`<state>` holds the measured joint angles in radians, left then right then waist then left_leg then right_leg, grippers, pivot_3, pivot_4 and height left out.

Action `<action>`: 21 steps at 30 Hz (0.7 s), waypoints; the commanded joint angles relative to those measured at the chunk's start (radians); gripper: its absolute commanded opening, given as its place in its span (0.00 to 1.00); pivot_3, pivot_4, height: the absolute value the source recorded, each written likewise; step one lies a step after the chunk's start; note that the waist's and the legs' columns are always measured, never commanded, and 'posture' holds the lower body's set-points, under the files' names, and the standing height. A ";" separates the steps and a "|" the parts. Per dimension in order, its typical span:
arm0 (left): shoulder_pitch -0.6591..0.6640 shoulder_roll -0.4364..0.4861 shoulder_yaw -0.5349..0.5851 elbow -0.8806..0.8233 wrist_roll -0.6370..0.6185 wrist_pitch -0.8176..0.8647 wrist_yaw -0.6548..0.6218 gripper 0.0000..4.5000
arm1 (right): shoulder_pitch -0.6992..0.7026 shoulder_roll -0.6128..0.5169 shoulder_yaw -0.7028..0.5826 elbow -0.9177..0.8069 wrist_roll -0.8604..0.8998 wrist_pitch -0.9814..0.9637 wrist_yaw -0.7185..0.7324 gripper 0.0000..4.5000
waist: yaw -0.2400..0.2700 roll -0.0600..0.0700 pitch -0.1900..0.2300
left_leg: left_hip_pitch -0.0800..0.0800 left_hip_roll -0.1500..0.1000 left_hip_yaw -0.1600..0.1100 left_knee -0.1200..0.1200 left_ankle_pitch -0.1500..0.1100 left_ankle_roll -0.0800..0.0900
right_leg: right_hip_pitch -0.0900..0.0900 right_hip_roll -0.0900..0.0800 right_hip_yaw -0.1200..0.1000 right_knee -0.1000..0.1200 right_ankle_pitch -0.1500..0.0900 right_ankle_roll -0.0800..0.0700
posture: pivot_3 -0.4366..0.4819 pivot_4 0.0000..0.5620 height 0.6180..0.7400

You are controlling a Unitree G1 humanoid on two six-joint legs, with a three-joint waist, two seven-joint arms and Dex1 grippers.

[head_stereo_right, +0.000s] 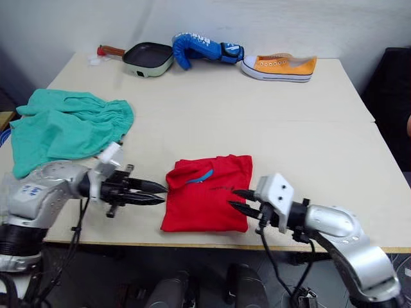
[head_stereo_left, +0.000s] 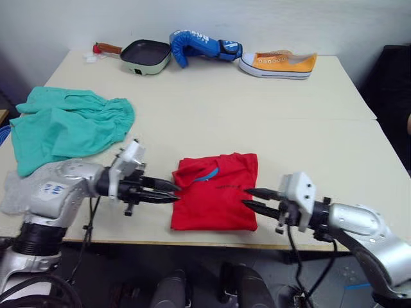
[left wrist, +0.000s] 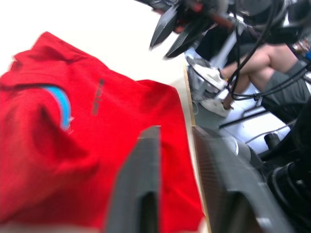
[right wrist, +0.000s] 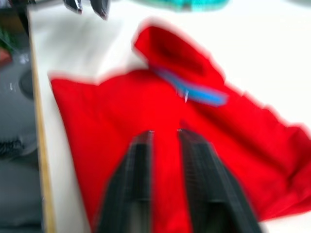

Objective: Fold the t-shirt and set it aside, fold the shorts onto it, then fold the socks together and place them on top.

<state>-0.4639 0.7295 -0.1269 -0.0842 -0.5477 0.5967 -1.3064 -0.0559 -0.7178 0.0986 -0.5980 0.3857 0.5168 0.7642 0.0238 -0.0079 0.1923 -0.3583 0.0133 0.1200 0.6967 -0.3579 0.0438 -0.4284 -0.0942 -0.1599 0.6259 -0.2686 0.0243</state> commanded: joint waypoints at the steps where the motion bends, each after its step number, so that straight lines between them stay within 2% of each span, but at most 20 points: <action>1: -0.026 -0.046 -0.089 0.070 0.127 -0.090 0.043 0.01 | -0.018 0.002 0.063 0.027 -0.075 -0.039 -0.005 0.00 | 0.000 0.000 0.000 | -0.001 0.000 0.000 0.000 0.000 0.000 | 0.000 0.000 0.000 0.000 0.000 0.000 | 0.48 0.27 1.00; 4: -0.058 -0.062 -0.125 0.158 0.201 -0.151 0.046 0.01 | -0.028 -0.013 0.110 0.063 -0.136 -0.069 0.009 0.00 | -0.003 0.000 0.000 | -0.001 0.000 0.001 0.001 0.000 0.000 | -0.001 0.001 0.000 0.000 0.000 0.000 | 0.48 0.27 1.00; 7: -0.132 -0.097 -0.130 0.290 0.282 -0.214 0.107 0.01 | -0.025 -0.029 0.148 0.092 -0.195 -0.109 0.029 0.00 | 0.001 0.000 0.000 | 0.000 0.000 0.001 0.002 0.001 0.000 | 0.000 0.000 0.000 0.001 0.000 0.000 | 0.48 0.27 1.00; 10: -0.246 -0.156 -0.091 0.472 0.312 -0.237 0.172 0.01 | -0.008 -0.037 0.168 0.120 -0.241 -0.155 0.039 0.00 | 0.004 0.000 0.000 | 0.000 0.000 0.000 0.002 0.000 0.001 | 0.000 0.000 0.000 0.001 0.000 0.000 | 0.48 0.27 1.00; 14: -0.429 -0.236 0.002 0.755 0.287 -0.212 0.233 0.01 | -0.002 -0.038 0.170 0.137 -0.275 -0.185 0.043 0.00 | 0.002 -0.002 0.001 | -0.001 0.000 0.000 0.002 0.001 0.001 | 0.000 0.000 0.000 0.001 0.000 0.001 | 0.48 0.27 1.00; 17: -0.521 -0.274 0.027 0.936 0.332 -0.265 0.310 0.01 | 0.001 -0.031 0.167 0.144 -0.280 -0.193 0.046 0.00 | 0.001 -0.002 0.001 | -0.001 0.000 0.000 0.002 0.001 0.001 | 0.000 0.000 -0.001 0.001 0.001 0.001 | 0.48 0.27 1.00; 19: -0.570 -0.283 0.050 1.018 0.346 -0.290 0.347 0.01 | 0.006 -0.023 0.156 0.145 -0.274 -0.196 0.043 0.00 | -0.001 -0.002 0.001 | -0.001 0.000 0.000 0.002 0.001 0.001 | 0.000 0.000 -0.001 0.001 0.001 0.001 | 0.48 0.27 1.00; 21: -0.591 -0.283 0.064 1.049 0.349 -0.303 0.332 0.01 | 0.010 -0.015 0.146 0.145 -0.267 -0.197 0.037 0.00 | -0.004 -0.002 0.001 | -0.001 0.000 0.001 0.002 0.001 0.001 | 0.000 0.000 -0.001 0.001 0.001 0.001 | 0.48 0.27 1.00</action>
<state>-1.0280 0.4400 -0.0903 0.9433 -0.2061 0.3159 -0.9693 -0.0606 -0.7362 0.2651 -0.4622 0.1203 0.3184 0.8022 0.0203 -0.0103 0.1929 -0.3588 0.0129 0.1205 0.6988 -0.3570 0.0451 -0.4281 -0.0942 -0.1609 0.6268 -0.2680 0.0254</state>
